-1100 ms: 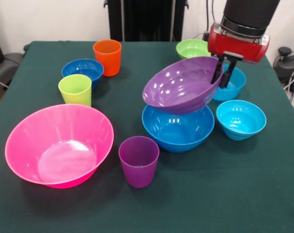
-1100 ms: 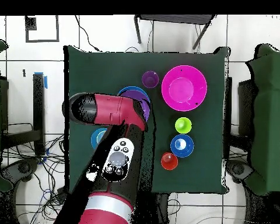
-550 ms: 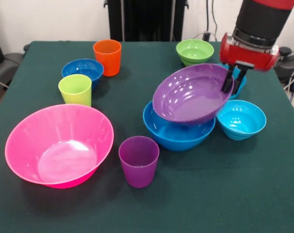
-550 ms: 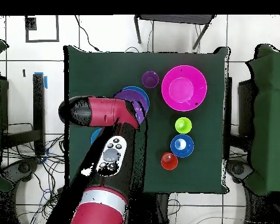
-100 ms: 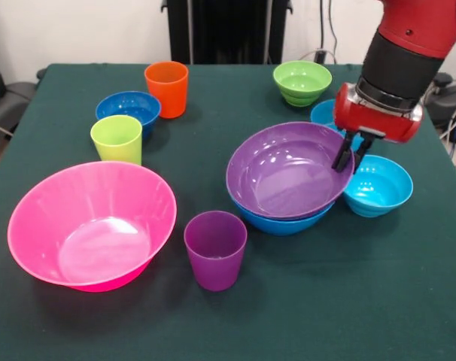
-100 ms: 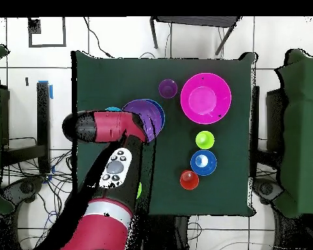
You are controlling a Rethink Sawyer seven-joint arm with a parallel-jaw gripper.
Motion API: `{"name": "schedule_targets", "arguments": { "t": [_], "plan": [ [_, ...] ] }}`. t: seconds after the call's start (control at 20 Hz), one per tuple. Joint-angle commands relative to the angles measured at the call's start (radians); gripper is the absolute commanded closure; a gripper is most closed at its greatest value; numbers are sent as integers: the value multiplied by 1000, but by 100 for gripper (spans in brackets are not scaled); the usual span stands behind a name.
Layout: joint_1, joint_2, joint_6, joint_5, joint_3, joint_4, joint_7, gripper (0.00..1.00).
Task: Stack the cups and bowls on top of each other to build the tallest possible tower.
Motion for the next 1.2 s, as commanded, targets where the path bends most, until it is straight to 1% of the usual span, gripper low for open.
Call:
{"name": "schedule_targets", "arguments": {
  "t": [0.05, 0.25, 0.4, 0.55, 0.8, 1.1, 1.2],
  "plan": [
    [33, 92, 59, -48, -7, -62, 138, 100],
    [50, 103, 61, -41, -36, -64, 146, 100],
    [52, 79, 83, -43, -50, -52, 123, 100],
    [45, 65, 126, -42, -55, -71, 94, 100],
    [36, 49, 158, -41, -57, -73, 74, 100],
    [54, 29, 204, -37, -76, -72, 85, 100],
    [55, 42, 191, -30, -74, -79, 98, 100]
  ]
}}
